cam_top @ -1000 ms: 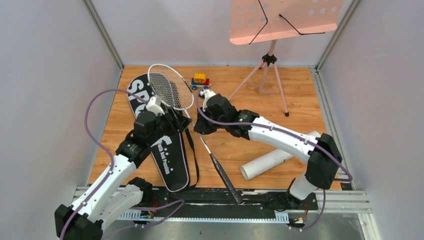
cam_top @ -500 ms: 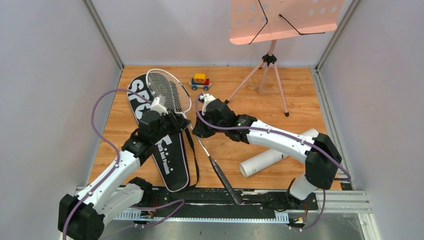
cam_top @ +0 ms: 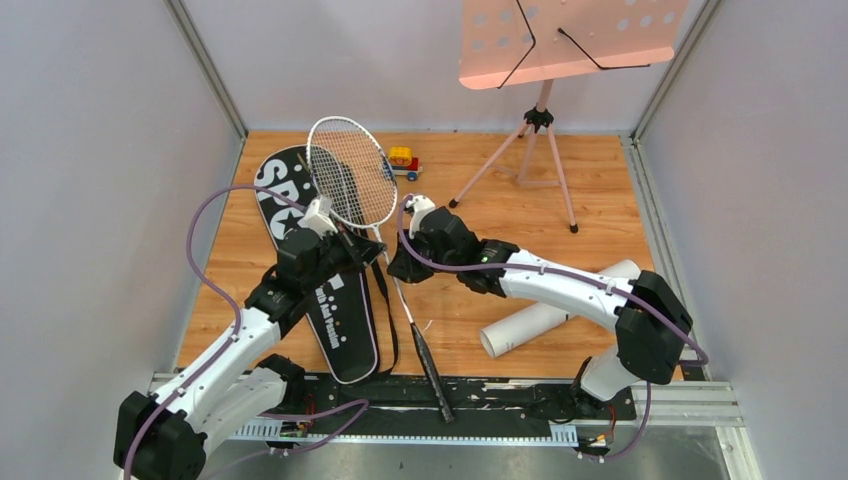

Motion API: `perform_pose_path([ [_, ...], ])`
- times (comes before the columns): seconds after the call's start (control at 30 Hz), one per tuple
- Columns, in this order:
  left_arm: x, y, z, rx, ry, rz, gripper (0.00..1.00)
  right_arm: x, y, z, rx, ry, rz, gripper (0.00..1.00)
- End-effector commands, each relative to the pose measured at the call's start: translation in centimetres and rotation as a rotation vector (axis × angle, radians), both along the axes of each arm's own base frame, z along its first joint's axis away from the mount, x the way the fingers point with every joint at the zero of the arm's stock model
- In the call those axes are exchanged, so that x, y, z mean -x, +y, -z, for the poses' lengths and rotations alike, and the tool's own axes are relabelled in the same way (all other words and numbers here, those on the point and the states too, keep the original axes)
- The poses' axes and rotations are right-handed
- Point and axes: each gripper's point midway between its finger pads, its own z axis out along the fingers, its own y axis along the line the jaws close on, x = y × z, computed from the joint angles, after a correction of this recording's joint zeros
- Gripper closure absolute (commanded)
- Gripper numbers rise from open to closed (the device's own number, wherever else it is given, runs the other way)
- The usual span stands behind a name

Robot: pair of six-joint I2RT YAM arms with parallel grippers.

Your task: Pack up the badminton gear

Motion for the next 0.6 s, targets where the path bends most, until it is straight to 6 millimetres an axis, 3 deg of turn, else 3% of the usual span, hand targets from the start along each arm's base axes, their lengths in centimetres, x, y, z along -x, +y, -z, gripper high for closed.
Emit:
perform_pose_path([
  [0.0,-0.8,0.9,0.0,-0.021,-0.042,-0.043,1.0,0.7,0.6,-3.2,-0.098,-0.052,-0.059,0.93],
  [0.13,-0.7,0.9,-0.2,-0.026,-0.055,-0.038,1.0,2.0,0.2,-2.9,-0.119,-0.054,-0.127,0.61],
  [0.2,-0.5,0.9,-0.2,-0.029,-0.068,-0.025,1.0,2.7,-0.3,-2.7,-0.144,-0.074,-0.173,0.52],
  [0.37,0.0,0.8,-0.7,-0.02,-0.106,-0.005,1.0,4.5,-1.5,-2.8,-0.249,-0.028,-0.247,0.51],
  [0.57,0.5,0.9,-1.6,0.022,-0.161,-0.007,1.0,5.9,-0.8,-1.5,-0.349,0.056,-0.295,0.51],
])
